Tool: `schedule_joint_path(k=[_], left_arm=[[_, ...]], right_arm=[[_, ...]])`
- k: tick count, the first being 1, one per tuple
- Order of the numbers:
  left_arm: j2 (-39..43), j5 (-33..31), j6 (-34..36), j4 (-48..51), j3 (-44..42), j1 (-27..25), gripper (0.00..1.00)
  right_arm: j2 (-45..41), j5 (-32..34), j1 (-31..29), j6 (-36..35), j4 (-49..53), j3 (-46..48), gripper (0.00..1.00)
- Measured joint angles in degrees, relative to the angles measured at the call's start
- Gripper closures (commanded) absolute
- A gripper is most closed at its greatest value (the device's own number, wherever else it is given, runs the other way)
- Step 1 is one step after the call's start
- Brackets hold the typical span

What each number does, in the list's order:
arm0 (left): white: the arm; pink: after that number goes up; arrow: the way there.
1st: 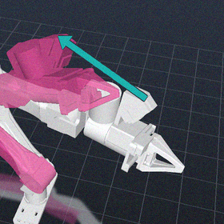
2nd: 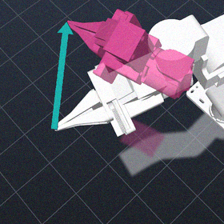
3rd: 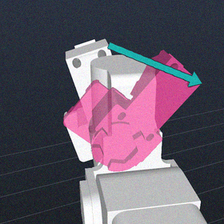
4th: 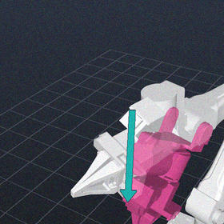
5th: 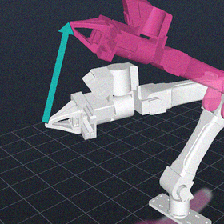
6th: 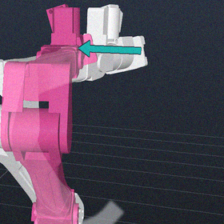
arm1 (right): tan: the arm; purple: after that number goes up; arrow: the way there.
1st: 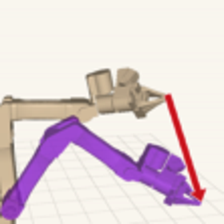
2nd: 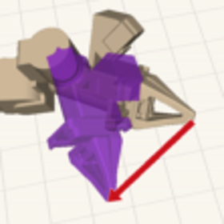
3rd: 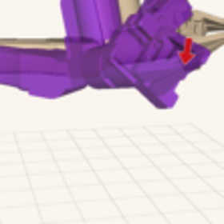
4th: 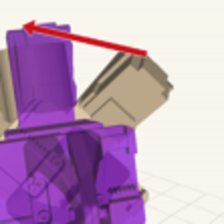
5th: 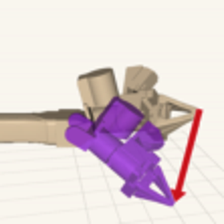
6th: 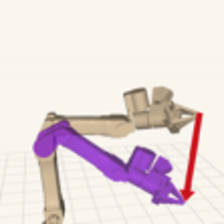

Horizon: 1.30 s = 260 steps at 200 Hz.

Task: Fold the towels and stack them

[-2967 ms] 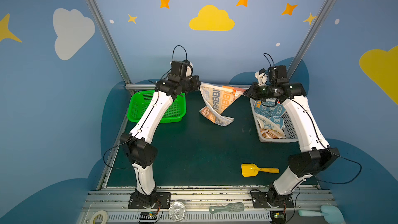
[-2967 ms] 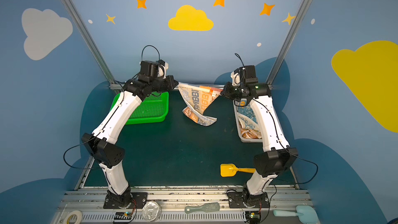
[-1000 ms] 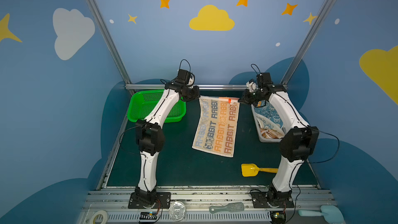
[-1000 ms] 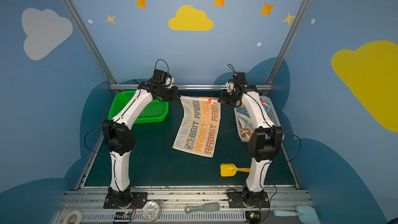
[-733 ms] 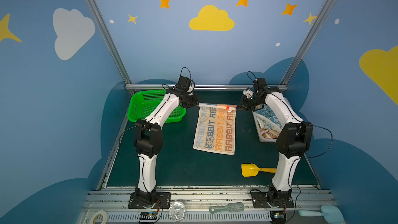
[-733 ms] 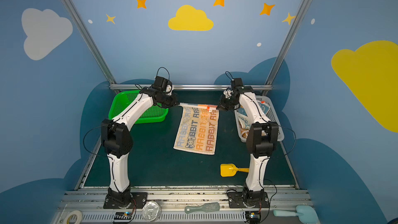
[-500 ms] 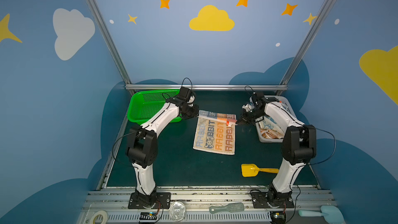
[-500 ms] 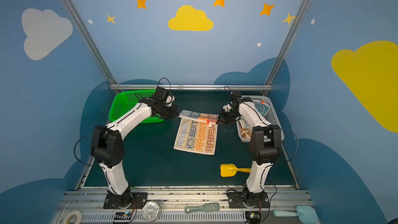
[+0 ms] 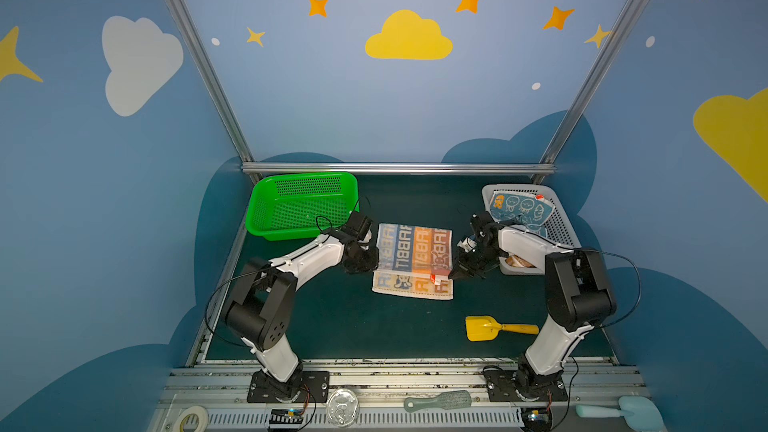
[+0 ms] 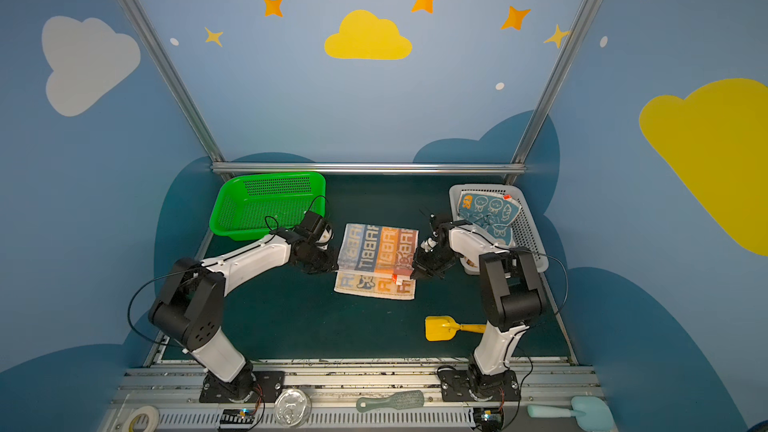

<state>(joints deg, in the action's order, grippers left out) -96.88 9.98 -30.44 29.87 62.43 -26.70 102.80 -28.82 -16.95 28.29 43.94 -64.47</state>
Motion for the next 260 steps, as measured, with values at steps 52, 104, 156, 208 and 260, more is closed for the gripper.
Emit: schedule_joint_path(k=[52, 104, 156, 208, 260], left_arm=[[-4.0, -0.4, -0.5, -2.4, 0.0, -1.1, 0.97], [-10.1, -1.9, 0.9, -0.3, 7.2, -0.7, 0.97], [-10.9, -3.0, 3.1, 2.5, 16.1, 1.1, 0.97], [-6.4, -3.6, 3.9, 4.8, 16.2, 1.5, 0.97], [-1.4, -2.9, 3.0, 3.2, 9.6, 0.5, 0.97]], right_arm=[[4.9, 1.3, -0.3, 0.9, -1.9, 0.0, 1.00], [8.4, 2.7, -0.1, 1.1, -0.2, -6.3, 1.00], [9.6, 3.3, 0.1, 0.7, 3.0, -14.5, 1.00], [3.0, 4.4, 0.3, -0.3, 7.6, -17.0, 1.00], [-0.8, 4.0, 0.2, -0.2, 6.7, -10.4, 1.00]])
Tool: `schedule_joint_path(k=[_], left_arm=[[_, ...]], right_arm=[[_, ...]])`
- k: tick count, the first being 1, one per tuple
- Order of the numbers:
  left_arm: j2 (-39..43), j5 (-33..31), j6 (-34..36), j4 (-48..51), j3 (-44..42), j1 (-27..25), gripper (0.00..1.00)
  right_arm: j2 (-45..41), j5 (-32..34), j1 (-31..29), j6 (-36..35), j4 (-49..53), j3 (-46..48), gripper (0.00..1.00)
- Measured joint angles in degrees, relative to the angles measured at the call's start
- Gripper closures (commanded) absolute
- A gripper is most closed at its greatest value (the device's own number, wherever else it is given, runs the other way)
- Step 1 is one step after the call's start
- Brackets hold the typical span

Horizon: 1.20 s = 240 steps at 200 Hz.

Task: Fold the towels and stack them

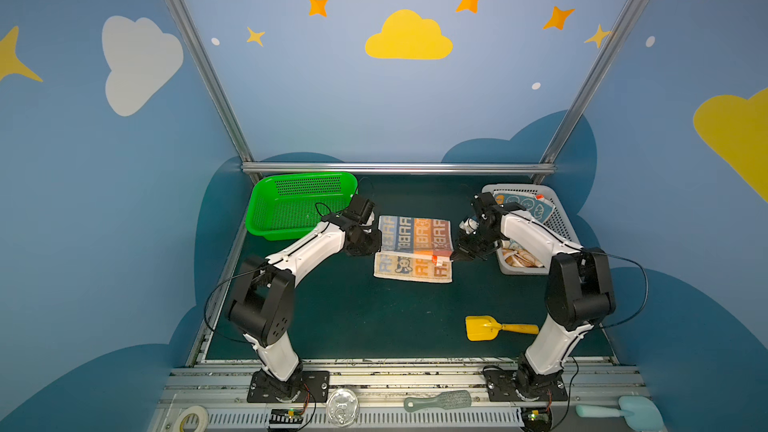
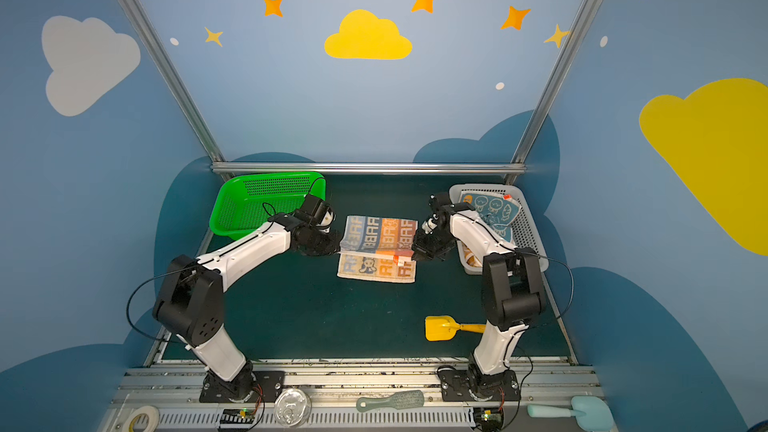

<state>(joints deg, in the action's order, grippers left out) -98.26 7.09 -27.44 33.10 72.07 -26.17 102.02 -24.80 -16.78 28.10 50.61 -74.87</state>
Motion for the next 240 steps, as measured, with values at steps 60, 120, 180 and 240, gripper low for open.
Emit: schedule_joint_path(k=[60, 120, 180, 240], left_arm=[[-1.6, 1.0, -1.6, -3.3, -7.0, -1.8, 0.97], [-3.8, 0.6, -2.2, -5.0, -8.2, -2.0, 0.97], [-5.3, 0.6, -2.3, -5.7, -8.2, -2.1, 0.97], [-5.4, -0.1, -2.0, -5.6, -8.2, -2.5, 0.97]], right_arm=[[3.0, -0.9, -0.9, 0.4, -4.4, 7.6, 1.00], [4.8, -0.7, -1.8, 0.7, -6.4, 8.8, 1.00], [4.9, 0.2, -2.2, 1.5, -6.9, 8.9, 1.00], [4.8, 0.5, -2.3, 1.5, -7.0, 9.3, 1.00]])
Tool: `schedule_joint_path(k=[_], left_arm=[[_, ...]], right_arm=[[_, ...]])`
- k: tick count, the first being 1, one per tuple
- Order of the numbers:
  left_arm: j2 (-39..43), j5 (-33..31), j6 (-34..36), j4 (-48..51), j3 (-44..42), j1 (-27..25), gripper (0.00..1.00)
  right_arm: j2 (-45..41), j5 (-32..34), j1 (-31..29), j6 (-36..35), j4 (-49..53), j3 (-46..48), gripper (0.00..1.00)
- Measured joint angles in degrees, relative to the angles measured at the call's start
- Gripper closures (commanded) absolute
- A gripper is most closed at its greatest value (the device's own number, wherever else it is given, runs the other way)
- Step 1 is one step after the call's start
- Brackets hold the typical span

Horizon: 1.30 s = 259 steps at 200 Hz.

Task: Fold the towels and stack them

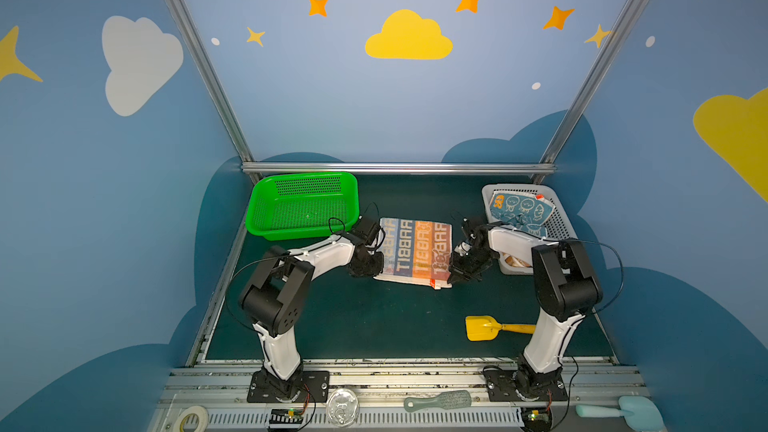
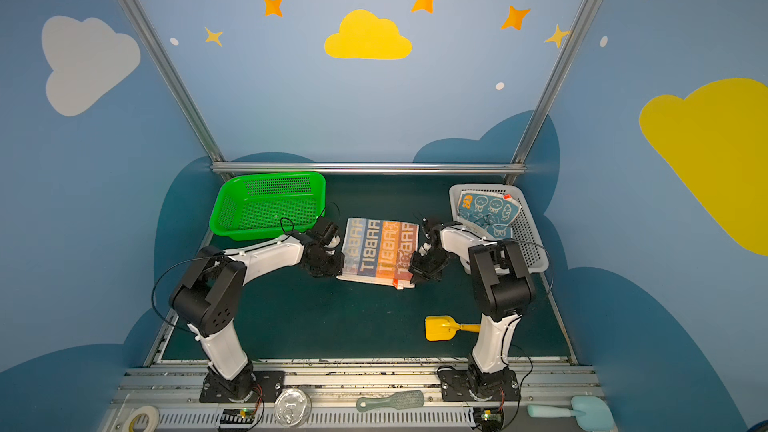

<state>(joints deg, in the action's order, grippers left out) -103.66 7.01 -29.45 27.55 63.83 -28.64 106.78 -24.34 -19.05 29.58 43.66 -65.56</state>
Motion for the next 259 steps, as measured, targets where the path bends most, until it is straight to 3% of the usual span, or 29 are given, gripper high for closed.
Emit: schedule_joint_path(k=[94, 125, 166, 176, 206, 223, 259], left_arm=[[0.0, -1.3, 0.9, 0.4, 0.0, -0.5, 0.93], [-0.2, -1.3, 1.1, 0.6, 0.0, -0.8, 0.87], [-0.2, -1.8, 1.4, 2.1, 0.3, -1.0, 0.63], [-0.2, -2.1, 1.6, 2.8, 0.6, -1.1, 0.59], [0.7, -3.5, 2.0, 5.2, 2.7, -1.1, 0.31], [2.3, -4.2, 2.2, 6.8, 4.7, -1.1, 0.01], [6.7, -3.3, 1.9, 6.6, 10.4, -1.1, 0.00]], right_arm=[[-1.3, 1.2, -1.8, 0.2, 0.5, 0.8, 1.00], [-1.3, 1.4, -2.3, 0.2, 0.5, 1.2, 0.89], [-1.3, 1.6, -2.4, 0.3, 0.6, 1.2, 0.64], [-1.4, 1.6, -2.4, 0.1, 0.8, 1.1, 0.52], [-3.4, 2.1, -2.4, 0.2, 1.9, 0.9, 0.16], [-5.7, 2.5, -2.4, -0.1, 3.4, 0.2, 0.11], [-9.2, 1.6, -1.2, -0.1, 5.1, -5.0, 0.11]])
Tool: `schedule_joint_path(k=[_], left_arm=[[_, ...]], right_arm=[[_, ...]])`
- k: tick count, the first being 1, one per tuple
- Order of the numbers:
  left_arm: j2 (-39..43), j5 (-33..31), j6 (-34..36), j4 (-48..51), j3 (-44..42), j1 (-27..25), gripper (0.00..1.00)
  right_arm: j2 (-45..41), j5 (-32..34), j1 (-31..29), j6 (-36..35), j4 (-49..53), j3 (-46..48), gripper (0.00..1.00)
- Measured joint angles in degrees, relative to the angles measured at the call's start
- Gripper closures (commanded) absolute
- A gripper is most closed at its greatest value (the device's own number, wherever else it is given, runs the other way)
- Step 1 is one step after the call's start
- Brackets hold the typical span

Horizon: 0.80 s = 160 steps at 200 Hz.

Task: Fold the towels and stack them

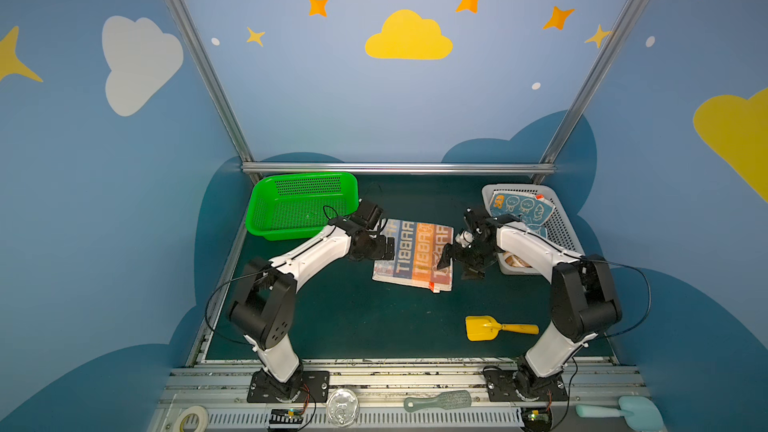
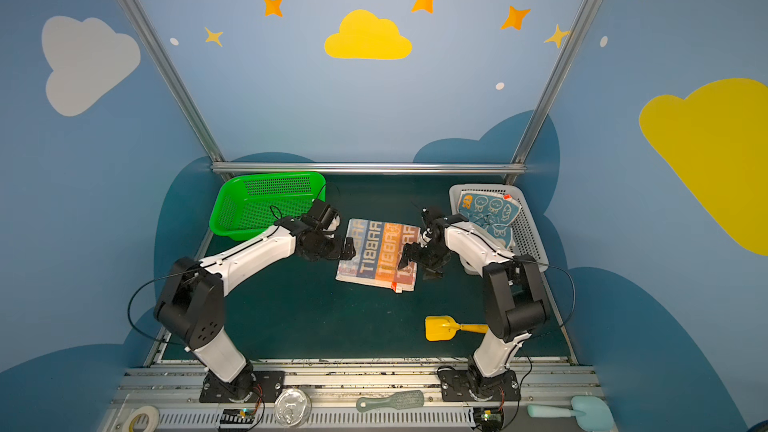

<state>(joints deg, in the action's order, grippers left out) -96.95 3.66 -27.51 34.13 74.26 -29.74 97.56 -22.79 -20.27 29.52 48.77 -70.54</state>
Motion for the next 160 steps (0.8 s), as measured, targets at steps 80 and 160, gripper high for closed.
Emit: schedule_joint_path(k=[80, 160], left_arm=[[-5.5, 11.7, -7.0, -14.8, -3.7, 0.0, 0.00], [-6.3, 14.3, -11.4, -23.6, -14.6, -0.3, 0.00]], right_arm=[[9.1, -10.5, 2.5, 5.2, -8.1, -6.3, 0.11], [13.5, -11.2, 0.4, 6.0, -11.0, -2.0, 0.11]])
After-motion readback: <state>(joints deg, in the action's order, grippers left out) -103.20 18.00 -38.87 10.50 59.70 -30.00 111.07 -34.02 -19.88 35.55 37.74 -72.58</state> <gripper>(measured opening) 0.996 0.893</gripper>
